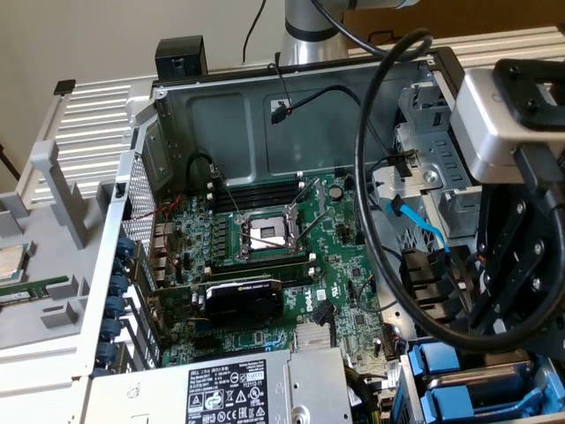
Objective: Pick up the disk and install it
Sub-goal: 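Insert the second disk wire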
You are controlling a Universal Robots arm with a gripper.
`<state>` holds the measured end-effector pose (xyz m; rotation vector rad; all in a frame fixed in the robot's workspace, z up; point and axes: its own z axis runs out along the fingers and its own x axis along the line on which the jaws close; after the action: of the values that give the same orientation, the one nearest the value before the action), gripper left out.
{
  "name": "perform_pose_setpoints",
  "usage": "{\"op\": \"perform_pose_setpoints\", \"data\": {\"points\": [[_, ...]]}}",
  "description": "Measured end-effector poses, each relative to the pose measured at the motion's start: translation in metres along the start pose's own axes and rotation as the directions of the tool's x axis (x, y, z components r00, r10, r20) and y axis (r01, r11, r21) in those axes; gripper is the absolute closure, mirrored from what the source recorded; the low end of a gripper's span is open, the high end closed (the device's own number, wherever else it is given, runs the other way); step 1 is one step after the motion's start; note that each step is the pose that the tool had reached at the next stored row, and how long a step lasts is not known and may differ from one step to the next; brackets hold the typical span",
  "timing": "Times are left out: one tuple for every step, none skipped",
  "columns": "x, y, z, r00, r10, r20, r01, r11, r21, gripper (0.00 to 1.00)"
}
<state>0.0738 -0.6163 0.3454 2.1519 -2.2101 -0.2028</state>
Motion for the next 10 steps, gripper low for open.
{"op": "perform_pose_setpoints", "data": {"points": [[0.0,0.0,0.0,1.0,0.0,0.0001,0.0,1.0,-0.0002,0.84],[0.0,0.0,0.0,1.0,0.0,0.0,0.0,1.0,-0.0004,0.84],[0.0,0.0,0.0,1.0,0.0,0.0,0.0,1.0,-0.0013,0.84],[0.0,0.0,-0.0001,1.0,0.0,0.0,0.0,1.0,-0.002,0.84],[0.0,0.0,0.0,1.0,0.0,0.0,0.0,1.0,-0.0033,0.84],[0.0,0.0,0.0,1.0,0.001,-0.0001,-0.001,1.0,-0.0051,0.84],[0.0,0.0,0.0,1.0,0.001,0.0,-0.001,1.0,-0.006,0.84],[0.0,0.0,-0.0002,1.0,0.001,-0.0001,-0.001,1.0,-0.0066,0.84],[0.0,0.0,-0.0002,1.0,0.001,0.0,-0.001,1.0,-0.0071,0.84],[0.0,-0.0001,-0.0004,1.0,0.001,0.0002,-0.001,1.0,-0.0072,0.84]]}}
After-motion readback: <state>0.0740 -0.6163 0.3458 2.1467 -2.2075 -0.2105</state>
